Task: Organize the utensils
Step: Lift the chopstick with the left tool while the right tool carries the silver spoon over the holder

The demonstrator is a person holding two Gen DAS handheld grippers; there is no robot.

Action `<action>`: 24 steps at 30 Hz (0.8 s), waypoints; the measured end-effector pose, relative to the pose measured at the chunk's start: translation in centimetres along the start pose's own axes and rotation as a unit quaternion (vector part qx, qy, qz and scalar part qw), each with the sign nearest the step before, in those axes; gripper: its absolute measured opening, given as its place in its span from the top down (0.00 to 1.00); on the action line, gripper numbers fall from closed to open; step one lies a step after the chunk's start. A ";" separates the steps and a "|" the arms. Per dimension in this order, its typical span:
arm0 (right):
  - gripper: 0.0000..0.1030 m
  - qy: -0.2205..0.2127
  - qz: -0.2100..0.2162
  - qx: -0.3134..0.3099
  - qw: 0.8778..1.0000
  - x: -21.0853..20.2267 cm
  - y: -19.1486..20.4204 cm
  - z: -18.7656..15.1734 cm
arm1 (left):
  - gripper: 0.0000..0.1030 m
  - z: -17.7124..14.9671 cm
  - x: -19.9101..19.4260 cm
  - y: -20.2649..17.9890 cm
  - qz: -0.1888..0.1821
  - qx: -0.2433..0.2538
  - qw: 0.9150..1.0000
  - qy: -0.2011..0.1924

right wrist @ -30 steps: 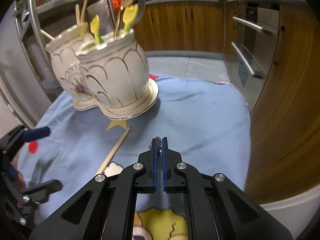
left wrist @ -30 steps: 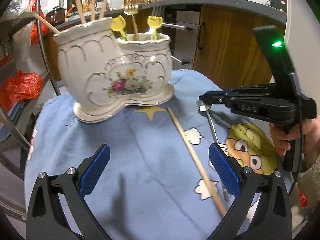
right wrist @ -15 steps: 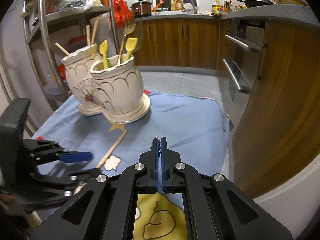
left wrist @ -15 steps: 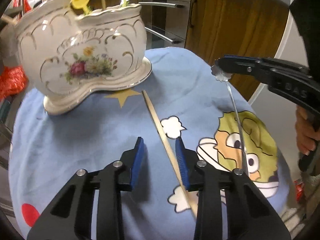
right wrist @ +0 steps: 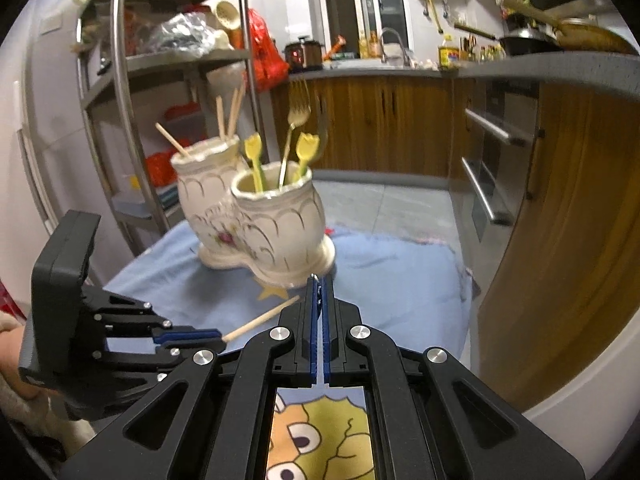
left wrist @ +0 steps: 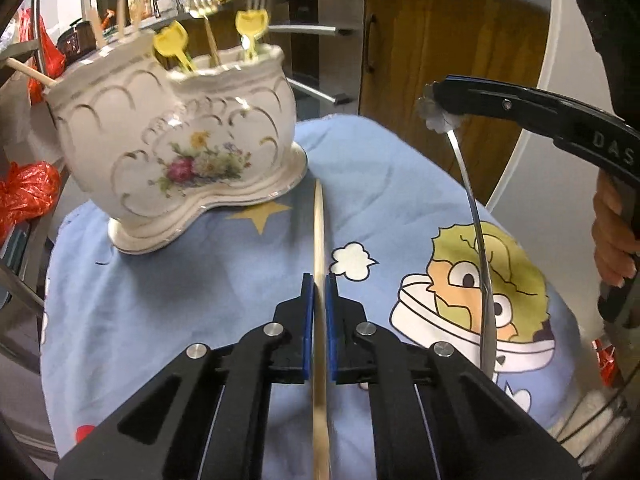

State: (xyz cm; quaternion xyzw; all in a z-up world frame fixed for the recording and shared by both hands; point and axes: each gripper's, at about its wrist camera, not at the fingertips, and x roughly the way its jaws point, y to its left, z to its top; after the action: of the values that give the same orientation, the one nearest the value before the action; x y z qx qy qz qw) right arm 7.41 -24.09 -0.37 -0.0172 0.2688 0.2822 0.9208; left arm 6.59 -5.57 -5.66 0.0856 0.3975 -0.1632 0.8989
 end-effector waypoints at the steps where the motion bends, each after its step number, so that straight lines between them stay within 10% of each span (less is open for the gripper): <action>1: 0.97 -0.009 -0.002 -0.002 1.000 -0.3 0.3 0.2 | 0.95 0.0 -0.7 0.3 -0.008 -0.003 1.000 -0.012; 13: 0.97 -0.100 -0.030 -0.030 0.994 -2.8 2.3 3.7 | 0.95 0.3 -9.5 4.6 0.011 -0.020 0.983 -0.184; 24: 0.97 -0.149 -0.067 -0.022 0.986 -1.4 2.8 8.8 | 0.95 6.0 -12.4 12.0 0.013 -0.113 0.935 -0.335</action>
State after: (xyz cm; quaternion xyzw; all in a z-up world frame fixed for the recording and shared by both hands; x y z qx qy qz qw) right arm 9.23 -20.81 8.24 -0.0130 0.1203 0.2248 0.9669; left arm 7.26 6.72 7.90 -0.0708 0.0878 -0.1245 0.9858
